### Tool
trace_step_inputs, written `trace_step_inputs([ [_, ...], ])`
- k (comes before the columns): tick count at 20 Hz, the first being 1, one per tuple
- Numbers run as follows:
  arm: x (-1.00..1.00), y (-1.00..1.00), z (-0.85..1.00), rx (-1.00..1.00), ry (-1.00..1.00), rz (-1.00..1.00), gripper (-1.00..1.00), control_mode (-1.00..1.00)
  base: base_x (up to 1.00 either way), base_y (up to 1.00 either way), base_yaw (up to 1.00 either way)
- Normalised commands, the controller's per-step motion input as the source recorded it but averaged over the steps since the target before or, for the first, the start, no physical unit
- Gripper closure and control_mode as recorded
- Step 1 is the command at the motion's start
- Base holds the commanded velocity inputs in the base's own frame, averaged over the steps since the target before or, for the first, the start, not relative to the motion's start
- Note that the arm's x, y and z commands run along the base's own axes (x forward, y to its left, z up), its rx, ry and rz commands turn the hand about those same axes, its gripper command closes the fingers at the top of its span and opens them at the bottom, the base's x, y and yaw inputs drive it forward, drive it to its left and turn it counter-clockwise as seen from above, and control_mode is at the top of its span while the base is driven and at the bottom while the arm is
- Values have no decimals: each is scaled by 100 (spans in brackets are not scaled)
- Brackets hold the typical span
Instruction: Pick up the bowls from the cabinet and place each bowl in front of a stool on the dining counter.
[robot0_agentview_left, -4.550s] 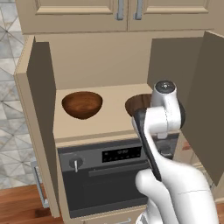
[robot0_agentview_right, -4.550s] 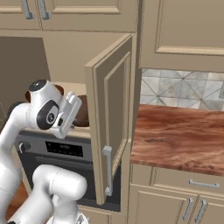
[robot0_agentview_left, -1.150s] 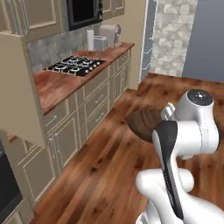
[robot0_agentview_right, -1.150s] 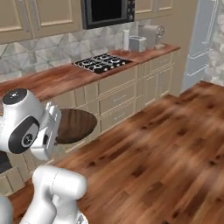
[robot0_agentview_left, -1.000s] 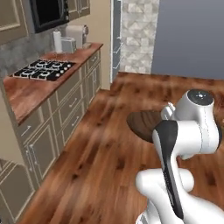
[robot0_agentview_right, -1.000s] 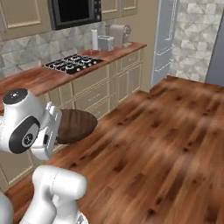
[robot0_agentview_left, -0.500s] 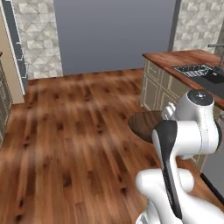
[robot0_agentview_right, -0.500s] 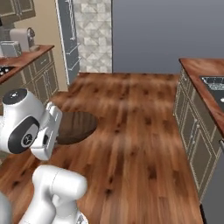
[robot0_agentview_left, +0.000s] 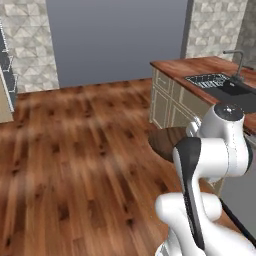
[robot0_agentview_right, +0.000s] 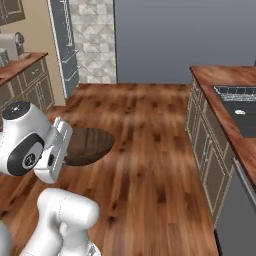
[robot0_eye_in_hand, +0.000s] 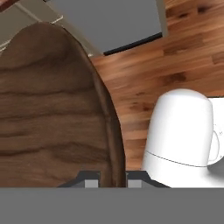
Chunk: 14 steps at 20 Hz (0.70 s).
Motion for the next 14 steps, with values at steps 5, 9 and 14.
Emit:
trace_step_inputs([
  [5, 0, 0, 0, 0, 0, 0, 100, 100, -52, -86, -9],
  [9, 0, 0, 0, 0, 0, 0, 100, 100, -96, -67, -4],
  [14, 0, 0, 0, 0, 0, 0, 100, 100, -73, -69, -7],
])
